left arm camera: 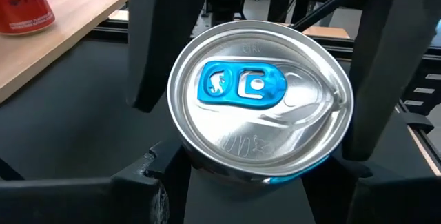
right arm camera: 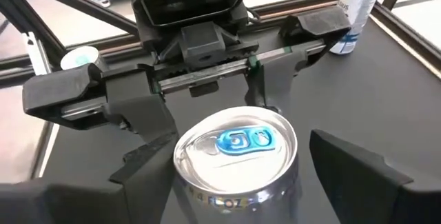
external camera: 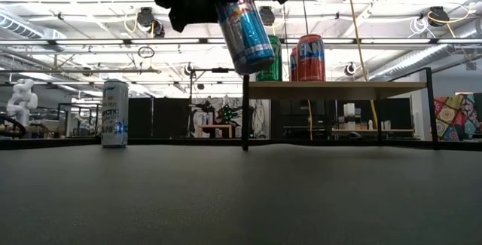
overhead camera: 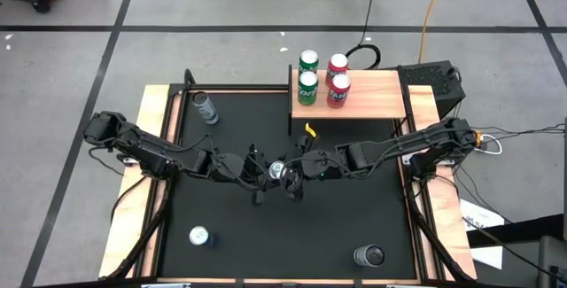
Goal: Place canned beverage on shelf
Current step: Put the top blue soda can on the shelf, then put the blue soda can on the shelf aligned with the other blue soda can
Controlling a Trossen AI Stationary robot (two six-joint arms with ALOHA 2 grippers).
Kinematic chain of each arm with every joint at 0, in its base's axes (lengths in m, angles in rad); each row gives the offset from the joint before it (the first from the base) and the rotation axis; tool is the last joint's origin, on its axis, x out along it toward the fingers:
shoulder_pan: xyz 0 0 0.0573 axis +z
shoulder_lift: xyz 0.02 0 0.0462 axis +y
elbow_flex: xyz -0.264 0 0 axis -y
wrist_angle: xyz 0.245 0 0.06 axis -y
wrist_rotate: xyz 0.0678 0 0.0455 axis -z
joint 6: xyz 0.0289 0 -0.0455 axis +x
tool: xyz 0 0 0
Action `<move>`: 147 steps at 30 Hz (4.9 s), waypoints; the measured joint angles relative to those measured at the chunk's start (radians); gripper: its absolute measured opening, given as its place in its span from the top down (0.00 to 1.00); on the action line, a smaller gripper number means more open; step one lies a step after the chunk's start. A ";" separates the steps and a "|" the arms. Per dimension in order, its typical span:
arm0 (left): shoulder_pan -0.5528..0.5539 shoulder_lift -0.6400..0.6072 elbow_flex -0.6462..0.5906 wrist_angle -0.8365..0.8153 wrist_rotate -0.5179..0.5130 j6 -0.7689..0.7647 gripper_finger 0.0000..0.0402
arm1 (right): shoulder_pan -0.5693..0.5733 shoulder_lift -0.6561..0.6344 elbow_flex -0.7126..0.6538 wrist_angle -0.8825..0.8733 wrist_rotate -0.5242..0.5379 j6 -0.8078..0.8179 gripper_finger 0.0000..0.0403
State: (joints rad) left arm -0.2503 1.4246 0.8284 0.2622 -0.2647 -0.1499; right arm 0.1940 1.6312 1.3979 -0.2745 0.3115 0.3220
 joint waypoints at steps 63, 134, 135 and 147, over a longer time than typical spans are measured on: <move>0.542 -0.468 0.002 -0.533 0.212 -0.028 0.25 | -0.892 -0.725 -0.440 -0.016 -0.068 -0.127 0.41; 0.205 -0.486 0.364 -1.322 0.104 -0.337 0.46 | -0.745 -0.584 -0.363 0.515 -1.070 0.177 0.30; 0.170 -0.491 0.364 -1.326 0.086 -0.357 0.48 | -0.714 -0.574 -0.363 0.514 -1.042 0.179 0.31; -0.328 -0.507 0.271 -1.276 0.100 -0.673 0.50 | -0.266 -0.475 -0.363 0.522 -0.545 0.148 0.43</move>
State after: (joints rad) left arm -0.5783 0.9178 1.0996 -1.0136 -0.1651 -0.8231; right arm -0.0717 1.1567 1.0351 0.2480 -0.2338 0.4702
